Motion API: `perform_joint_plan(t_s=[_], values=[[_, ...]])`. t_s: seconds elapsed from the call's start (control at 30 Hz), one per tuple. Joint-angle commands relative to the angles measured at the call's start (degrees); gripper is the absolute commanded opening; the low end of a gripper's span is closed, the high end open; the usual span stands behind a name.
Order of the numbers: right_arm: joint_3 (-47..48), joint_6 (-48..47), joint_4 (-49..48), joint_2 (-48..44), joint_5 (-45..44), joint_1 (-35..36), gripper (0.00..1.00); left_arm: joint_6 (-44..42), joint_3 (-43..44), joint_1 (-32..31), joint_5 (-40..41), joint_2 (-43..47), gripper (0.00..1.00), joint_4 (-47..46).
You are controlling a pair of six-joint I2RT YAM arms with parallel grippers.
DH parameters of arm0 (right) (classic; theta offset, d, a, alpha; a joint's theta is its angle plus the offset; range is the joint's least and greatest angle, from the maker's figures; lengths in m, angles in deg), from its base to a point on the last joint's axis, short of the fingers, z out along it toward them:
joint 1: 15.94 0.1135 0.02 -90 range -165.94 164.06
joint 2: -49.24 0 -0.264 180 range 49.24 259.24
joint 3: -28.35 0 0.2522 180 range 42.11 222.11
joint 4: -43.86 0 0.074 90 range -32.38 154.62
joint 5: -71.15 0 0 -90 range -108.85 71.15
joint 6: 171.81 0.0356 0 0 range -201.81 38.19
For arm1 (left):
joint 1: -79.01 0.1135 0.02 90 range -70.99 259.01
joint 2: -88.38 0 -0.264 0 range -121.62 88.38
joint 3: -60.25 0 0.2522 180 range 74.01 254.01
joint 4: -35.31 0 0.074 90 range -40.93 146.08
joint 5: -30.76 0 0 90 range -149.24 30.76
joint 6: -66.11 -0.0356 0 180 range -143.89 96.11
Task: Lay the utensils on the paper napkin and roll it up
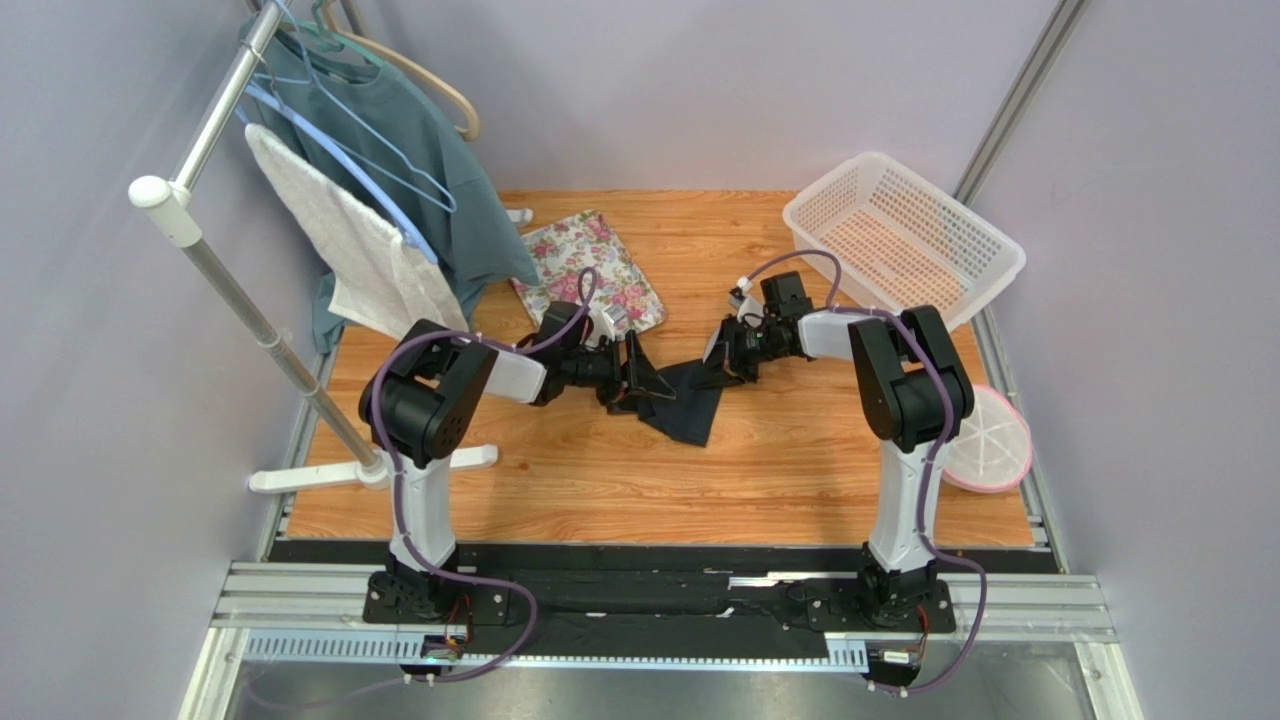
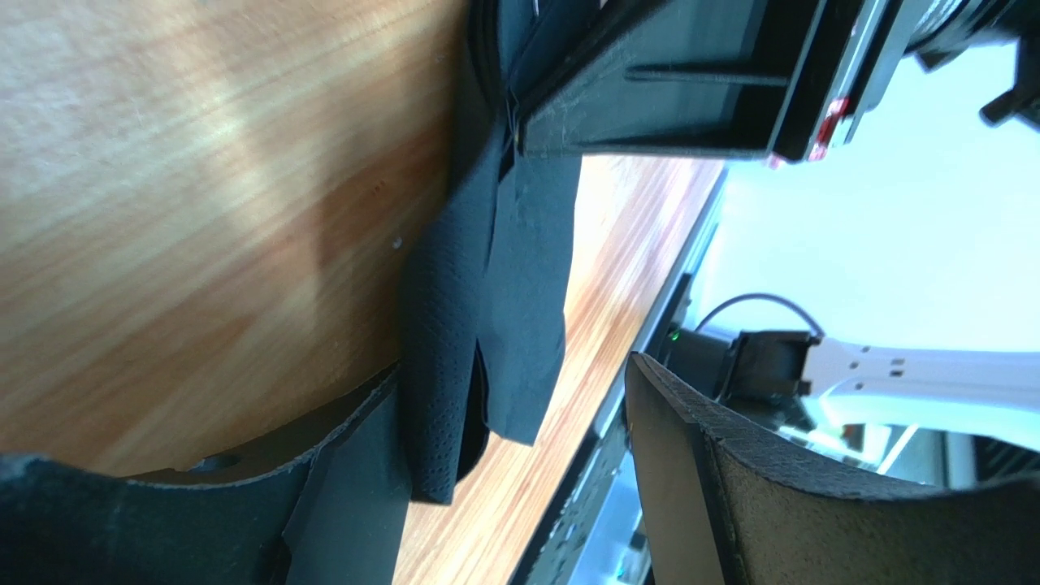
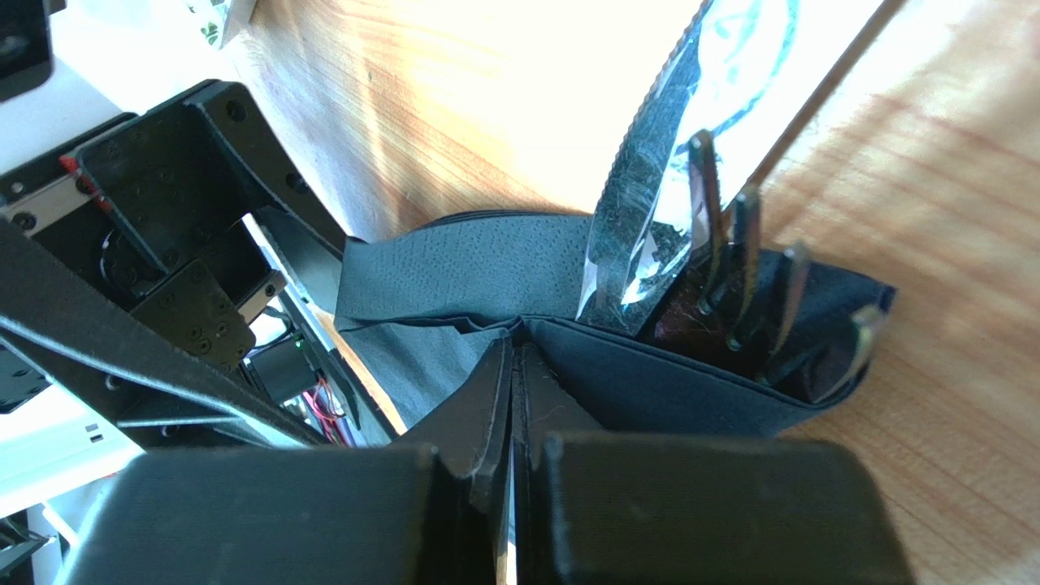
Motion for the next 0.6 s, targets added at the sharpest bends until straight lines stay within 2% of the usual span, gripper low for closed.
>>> perform_joint_plan(t_s=[0.0,0.27,0.57], values=[[-1.0,-3.4,2.8,2.5,-7.1,-0.2,0.00,6.8,-1.8,-0.2,1.9,-1.7,0.70,-7.7],[-1.0,-3.4,2.8,2.5,-7.1,-0.1,0.00,4.7,-7.0,-0.9,3.3,2.1,0.70,-2.2],[-1.3,-3.1,2.7,2.5,-7.1,-0.1,0.00,8.3,-6.4,-1.9,3.4,0.4,0.70,-4.1]])
